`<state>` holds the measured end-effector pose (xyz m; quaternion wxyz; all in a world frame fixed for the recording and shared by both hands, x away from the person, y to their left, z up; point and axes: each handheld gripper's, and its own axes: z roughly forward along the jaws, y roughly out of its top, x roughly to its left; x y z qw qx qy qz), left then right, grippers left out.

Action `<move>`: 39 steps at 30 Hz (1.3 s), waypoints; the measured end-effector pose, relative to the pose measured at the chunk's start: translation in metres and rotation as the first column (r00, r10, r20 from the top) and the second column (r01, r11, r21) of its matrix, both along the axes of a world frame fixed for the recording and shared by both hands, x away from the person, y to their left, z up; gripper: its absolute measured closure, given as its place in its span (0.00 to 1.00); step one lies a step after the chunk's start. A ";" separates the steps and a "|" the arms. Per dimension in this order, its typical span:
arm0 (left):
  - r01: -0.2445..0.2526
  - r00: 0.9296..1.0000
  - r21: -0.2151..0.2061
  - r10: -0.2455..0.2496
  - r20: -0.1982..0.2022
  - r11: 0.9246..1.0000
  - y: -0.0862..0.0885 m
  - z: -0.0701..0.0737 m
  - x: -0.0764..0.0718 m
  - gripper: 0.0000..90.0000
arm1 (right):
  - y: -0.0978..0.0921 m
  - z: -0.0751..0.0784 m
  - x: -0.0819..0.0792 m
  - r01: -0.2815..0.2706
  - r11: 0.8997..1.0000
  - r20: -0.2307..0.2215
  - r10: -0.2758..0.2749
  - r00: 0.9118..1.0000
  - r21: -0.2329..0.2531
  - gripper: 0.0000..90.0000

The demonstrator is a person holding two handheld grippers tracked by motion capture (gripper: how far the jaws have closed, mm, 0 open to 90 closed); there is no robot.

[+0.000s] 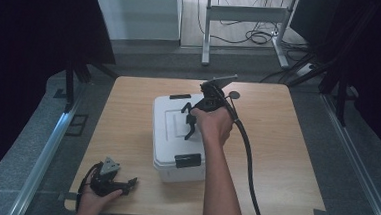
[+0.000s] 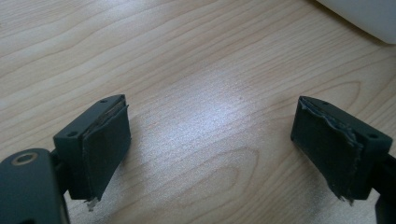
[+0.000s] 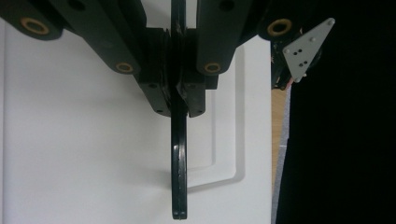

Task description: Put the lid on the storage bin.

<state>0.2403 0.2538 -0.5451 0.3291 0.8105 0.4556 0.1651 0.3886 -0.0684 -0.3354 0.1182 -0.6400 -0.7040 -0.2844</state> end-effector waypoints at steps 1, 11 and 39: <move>0.000 1.000 0.000 0.000 0.000 1.000 0.000 0.000 0.000 0.13 | 0.000 -0.001 0.000 0.005 1.000 -0.002 -0.005 1.000 0.006 0.94; 0.002 1.000 0.000 -0.002 -0.003 1.000 0.000 0.000 0.000 0.13 | -0.005 -0.024 0.000 0.039 0.998 -0.018 -0.038 0.999 0.049 0.94; 0.009 1.000 -0.002 -0.009 -0.001 1.000 0.000 0.000 0.001 0.13 | -0.015 -0.029 -0.002 -0.123 0.992 0.067 0.121 0.990 0.025 0.58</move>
